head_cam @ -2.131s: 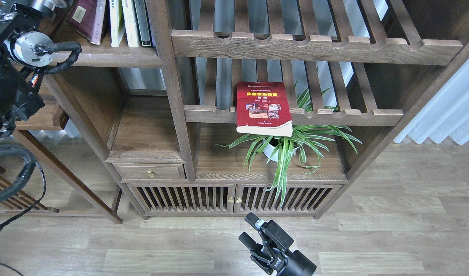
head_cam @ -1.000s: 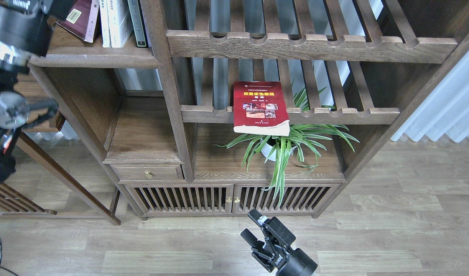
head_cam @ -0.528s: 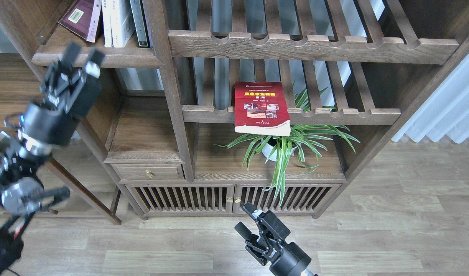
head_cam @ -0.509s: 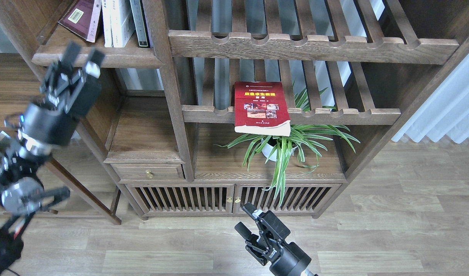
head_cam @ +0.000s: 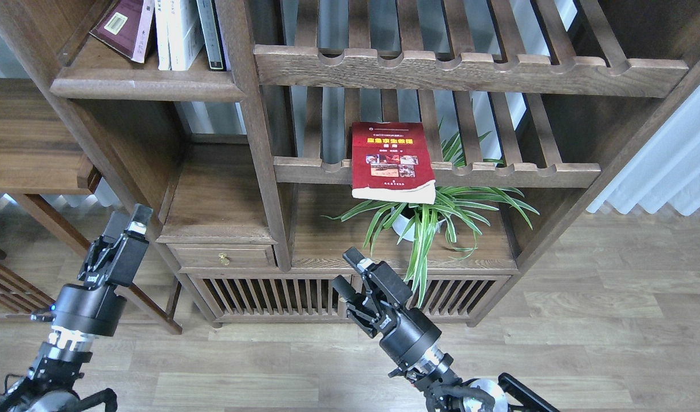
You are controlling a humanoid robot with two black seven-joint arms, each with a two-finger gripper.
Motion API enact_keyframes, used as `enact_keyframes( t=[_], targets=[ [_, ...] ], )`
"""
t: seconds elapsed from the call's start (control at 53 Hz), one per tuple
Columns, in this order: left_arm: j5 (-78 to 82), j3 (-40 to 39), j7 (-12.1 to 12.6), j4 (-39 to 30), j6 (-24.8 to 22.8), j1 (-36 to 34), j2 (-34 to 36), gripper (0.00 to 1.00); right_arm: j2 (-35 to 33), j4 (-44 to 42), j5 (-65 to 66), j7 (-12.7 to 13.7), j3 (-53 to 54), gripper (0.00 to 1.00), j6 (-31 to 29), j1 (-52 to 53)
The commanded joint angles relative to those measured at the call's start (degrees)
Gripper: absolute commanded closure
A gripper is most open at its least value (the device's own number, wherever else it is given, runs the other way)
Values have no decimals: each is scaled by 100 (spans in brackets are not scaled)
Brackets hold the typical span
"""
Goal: Organize books on shelf
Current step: 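Lower the left arm and reach the right gripper to the red book, then grasp the red book with the right gripper and pull it off the shelf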
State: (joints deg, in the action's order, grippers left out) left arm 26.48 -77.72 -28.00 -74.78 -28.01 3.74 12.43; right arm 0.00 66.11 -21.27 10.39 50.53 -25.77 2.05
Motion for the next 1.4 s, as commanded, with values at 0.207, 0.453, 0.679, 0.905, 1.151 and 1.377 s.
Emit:
enact_keyframes(
  t=[0.207,0.453,0.679,0.905,1.151,1.377],
  targets=[
    [-178,-279,0,174,1,469,-109,0,0,-1346,-70,-582,9,3,336,1087],
    [-178,-288,0,218,1,548,-215,0,0,-1636,-334,-634,18,4,406,1746],
    [-178,-332,0,218,1,680,-215,0,0,-1654,-589,-687,27,8,644,1887],
    [-178,-420,0,218,1,715,-215,0,0,-1663,-861,-836,229,19,1056,2036],
    [-178,-455,0,218,1,742,-224,0,0,-1672,-888,-942,273,42,1171,2072],
    [-178,-446,0,218,1,733,-320,0,0,-1672,-914,-977,273,80,1074,2089]
  ],
)
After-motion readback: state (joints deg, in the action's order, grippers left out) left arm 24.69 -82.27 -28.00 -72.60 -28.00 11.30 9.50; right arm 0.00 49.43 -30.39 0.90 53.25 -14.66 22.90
